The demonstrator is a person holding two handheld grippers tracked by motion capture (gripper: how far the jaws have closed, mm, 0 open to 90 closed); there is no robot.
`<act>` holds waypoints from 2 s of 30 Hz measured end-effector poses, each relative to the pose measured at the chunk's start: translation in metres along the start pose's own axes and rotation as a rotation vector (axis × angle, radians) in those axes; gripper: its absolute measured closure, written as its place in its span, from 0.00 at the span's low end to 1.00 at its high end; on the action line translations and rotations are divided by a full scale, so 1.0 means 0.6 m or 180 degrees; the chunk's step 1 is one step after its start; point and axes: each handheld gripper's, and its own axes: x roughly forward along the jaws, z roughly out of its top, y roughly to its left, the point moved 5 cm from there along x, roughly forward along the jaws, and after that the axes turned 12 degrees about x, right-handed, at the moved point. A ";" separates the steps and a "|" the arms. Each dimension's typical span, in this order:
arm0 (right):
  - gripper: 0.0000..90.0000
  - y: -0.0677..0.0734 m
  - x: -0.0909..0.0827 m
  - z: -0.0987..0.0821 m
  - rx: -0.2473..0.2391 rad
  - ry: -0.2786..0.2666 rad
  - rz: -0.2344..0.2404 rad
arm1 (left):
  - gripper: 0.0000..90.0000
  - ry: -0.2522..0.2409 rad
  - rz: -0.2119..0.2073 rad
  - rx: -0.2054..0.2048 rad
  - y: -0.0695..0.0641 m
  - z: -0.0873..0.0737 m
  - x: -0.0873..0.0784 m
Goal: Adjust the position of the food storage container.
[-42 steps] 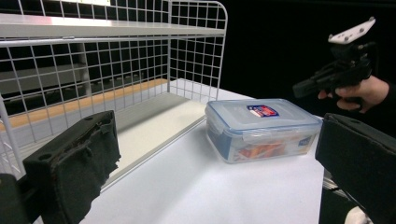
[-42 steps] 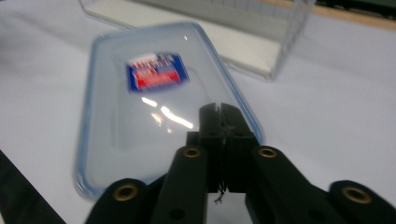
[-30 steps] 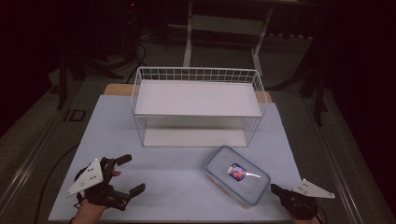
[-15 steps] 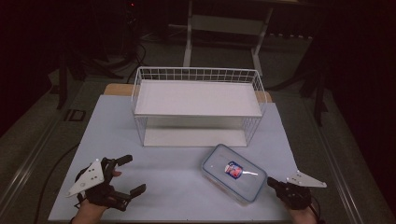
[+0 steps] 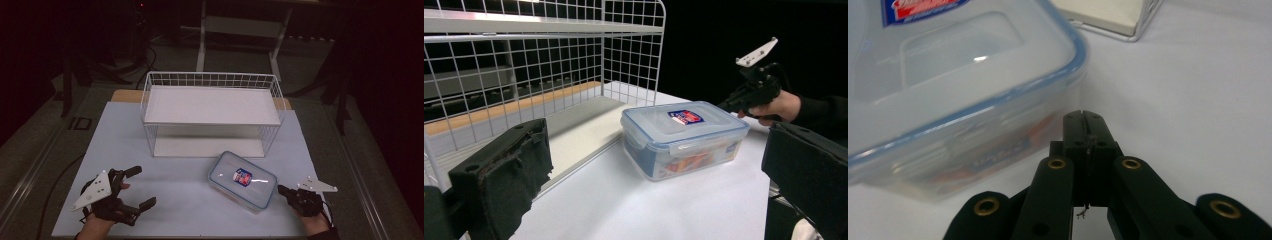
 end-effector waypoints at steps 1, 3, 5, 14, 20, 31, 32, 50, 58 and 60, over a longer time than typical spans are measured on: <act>1.00 0.000 0.000 0.000 0.0000 0.0000 0.0000 | 0.00 0.0000 0.0000 0.0000 0.000 0.000 0.000; 1.00 0.005 0.006 0.000 -0.0027 0.0046 0.0046 | 0.00 0.0002 -0.0003 0.0005 -0.001 0.000 0.001; 1.00 0.009 0.015 0.003 -0.0084 0.0082 0.0011 | 0.00 -0.0001 -0.0010 0.0011 -0.002 0.001 0.001; 1.00 0.020 0.048 0.026 -0.0148 0.0128 0.0082 | 0.00 0.0004 -0.0010 0.0010 -0.001 0.000 0.001; 1.00 0.027 0.082 0.048 -0.0141 0.0119 0.0104 | 0.00 0.0002 -0.0015 0.0009 -0.001 -0.001 0.002; 1.00 0.025 0.103 0.068 -0.0147 0.0083 0.0095 | 0.00 0.0015 -0.0026 0.0014 -0.002 -0.002 0.004; 1.00 0.025 0.101 0.067 -0.0148 0.0084 0.0090 | 0.00 0.0012 -0.0025 0.0009 -0.002 -0.002 0.003; 1.00 0.047 0.110 0.064 -0.0171 0.0178 0.0199 | 0.00 0.0015 -0.0039 -0.0009 -0.003 -0.003 0.006; 1.00 0.066 0.143 0.086 -0.0261 0.0215 0.0253 | 0.00 0.0014 -0.0043 -0.0007 -0.003 -0.003 0.005; 1.00 0.070 0.151 0.091 -0.0259 0.0216 0.0271 | 0.00 0.0005 -0.0044 -0.0013 -0.002 -0.003 0.005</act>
